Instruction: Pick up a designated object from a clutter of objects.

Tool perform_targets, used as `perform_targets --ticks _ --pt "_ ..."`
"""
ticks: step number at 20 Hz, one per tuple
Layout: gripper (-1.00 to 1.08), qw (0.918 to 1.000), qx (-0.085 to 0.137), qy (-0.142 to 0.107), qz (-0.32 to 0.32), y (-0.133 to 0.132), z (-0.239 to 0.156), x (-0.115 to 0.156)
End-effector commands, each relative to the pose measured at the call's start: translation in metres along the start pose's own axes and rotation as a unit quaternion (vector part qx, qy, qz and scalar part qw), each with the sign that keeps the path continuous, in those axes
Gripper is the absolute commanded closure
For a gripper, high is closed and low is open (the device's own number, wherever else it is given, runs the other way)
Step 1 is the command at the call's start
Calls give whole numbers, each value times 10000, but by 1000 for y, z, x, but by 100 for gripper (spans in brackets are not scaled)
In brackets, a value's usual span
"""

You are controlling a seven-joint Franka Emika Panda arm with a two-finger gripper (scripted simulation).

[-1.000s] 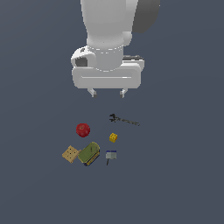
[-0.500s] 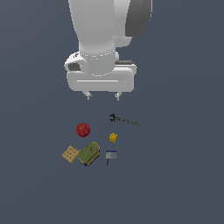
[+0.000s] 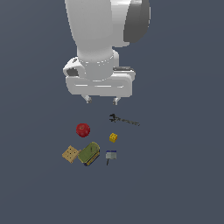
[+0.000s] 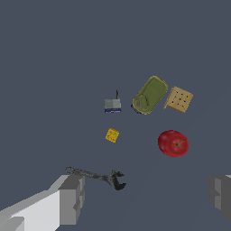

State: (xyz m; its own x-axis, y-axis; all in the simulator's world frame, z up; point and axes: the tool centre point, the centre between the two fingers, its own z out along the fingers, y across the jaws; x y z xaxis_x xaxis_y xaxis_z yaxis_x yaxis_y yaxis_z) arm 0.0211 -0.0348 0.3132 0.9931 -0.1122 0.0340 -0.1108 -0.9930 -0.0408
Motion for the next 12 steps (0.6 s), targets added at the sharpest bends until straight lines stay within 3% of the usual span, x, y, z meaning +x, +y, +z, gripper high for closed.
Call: perform_targets --ticks 1,7,12 --pt "-92 9999 2 -11 145 2 8 6" --pt "-92 9976 0 -38 686 12 36 28" --pt "-92 9912 -27 -67 1321 24 73 52"
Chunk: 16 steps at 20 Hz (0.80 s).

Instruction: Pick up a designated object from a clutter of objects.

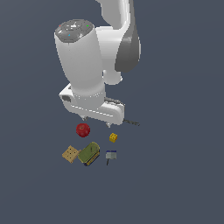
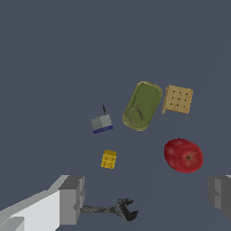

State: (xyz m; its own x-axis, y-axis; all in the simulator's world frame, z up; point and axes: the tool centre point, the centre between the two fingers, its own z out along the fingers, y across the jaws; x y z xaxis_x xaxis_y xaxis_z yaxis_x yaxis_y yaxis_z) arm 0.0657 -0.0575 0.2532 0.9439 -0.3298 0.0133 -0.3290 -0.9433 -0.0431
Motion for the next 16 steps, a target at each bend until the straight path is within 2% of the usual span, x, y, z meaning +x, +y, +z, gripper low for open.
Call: perform_targets --ticks 1,8,16 --pt "-92 9994 -20 -15 342 4 21 13" --pt "-92 9921 -105 -32 1250 18 81 44" --pt "-92 9817 -192 -26 1894 30 128 62"
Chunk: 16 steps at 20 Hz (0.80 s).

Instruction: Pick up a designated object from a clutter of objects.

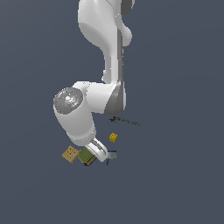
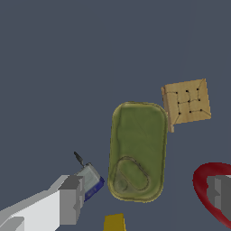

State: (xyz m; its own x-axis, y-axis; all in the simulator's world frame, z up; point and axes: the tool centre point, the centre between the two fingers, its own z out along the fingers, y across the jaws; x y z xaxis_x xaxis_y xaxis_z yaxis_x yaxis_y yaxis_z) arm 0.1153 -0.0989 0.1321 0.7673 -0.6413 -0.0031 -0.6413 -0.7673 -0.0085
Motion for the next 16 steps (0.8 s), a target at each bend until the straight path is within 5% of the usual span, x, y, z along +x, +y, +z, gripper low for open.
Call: perform_targets --ticks 1,16 --pt "-92 9999 -18 11 155 1 11 5" --pt "-92 9995 -43 13 305 3 42 8"
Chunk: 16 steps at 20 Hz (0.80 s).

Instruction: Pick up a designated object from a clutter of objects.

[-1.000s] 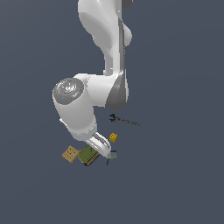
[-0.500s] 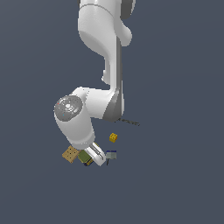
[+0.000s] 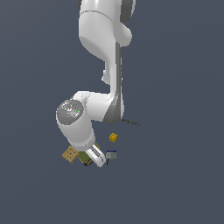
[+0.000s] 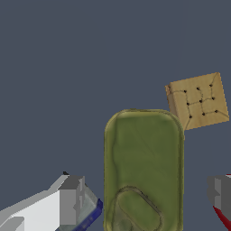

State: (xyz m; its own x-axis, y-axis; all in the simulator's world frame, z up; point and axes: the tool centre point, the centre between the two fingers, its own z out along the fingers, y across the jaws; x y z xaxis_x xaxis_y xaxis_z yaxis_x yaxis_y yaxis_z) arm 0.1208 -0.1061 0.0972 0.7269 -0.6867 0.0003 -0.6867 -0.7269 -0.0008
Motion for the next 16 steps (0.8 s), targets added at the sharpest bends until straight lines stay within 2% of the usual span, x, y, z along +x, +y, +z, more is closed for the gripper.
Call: perform_targets --ticks 1,6,11,12,16 --pt "-92 10000 -4 -4 6 1 13 0" --pt "-92 10000 -4 -2 16 1 35 -1" --pt "-92 10000 -4 -2 16 0 39 0" --pt "108 10000 -4 -2 16 0 39 0" --pt "108 10000 -4 -2 16 0 39 0"
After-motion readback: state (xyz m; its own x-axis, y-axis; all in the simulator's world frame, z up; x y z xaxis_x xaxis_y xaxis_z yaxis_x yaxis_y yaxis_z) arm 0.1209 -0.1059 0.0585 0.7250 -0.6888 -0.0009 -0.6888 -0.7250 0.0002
